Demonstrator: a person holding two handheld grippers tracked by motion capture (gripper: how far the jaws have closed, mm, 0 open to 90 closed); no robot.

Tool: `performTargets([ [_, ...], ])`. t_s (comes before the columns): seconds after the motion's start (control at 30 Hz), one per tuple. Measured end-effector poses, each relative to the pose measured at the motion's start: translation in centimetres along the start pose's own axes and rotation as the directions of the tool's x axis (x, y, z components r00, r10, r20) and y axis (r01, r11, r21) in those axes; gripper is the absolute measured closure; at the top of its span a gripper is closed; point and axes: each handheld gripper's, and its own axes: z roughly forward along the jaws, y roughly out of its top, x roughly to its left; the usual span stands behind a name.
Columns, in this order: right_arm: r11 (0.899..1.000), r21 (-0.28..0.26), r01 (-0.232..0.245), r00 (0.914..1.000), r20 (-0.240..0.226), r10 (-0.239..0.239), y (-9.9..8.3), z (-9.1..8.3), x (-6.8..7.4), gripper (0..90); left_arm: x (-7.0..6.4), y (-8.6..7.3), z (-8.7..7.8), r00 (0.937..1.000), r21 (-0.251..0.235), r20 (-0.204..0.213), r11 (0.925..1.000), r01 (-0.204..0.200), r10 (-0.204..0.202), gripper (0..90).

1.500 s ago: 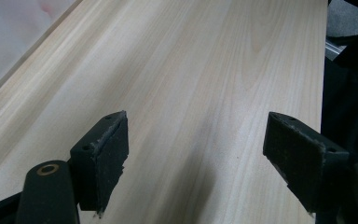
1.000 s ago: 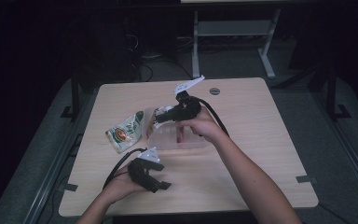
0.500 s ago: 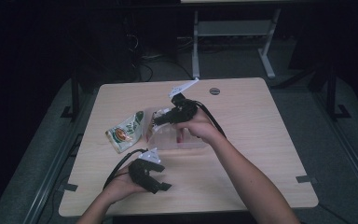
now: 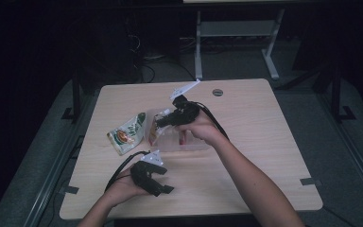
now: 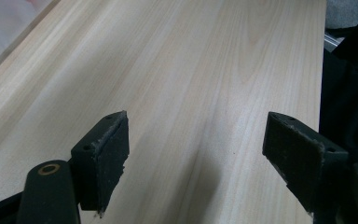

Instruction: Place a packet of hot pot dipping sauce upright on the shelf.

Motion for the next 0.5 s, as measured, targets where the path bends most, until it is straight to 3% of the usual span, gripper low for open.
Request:
performTargets([
  [0.13, 0.999, 0.025, 0.030, 0.9991, 0.029, -0.031, 0.12, 0.26, 0.28, 87.9, 0.00, 0.00, 0.00, 1.0000, 0.000, 0.001, 1.0000, 0.000, 0.000, 22.4],
  [0.5, 0.999, 0.011, 0.032, 0.9991, 0.027, -0.033, 0.33, 0.29, 0.33, 84.8, -0.02, 0.01, 0.00, 1.0000, -0.005, 0.002, 1.0000, -0.001, 0.001, 22.4],
])
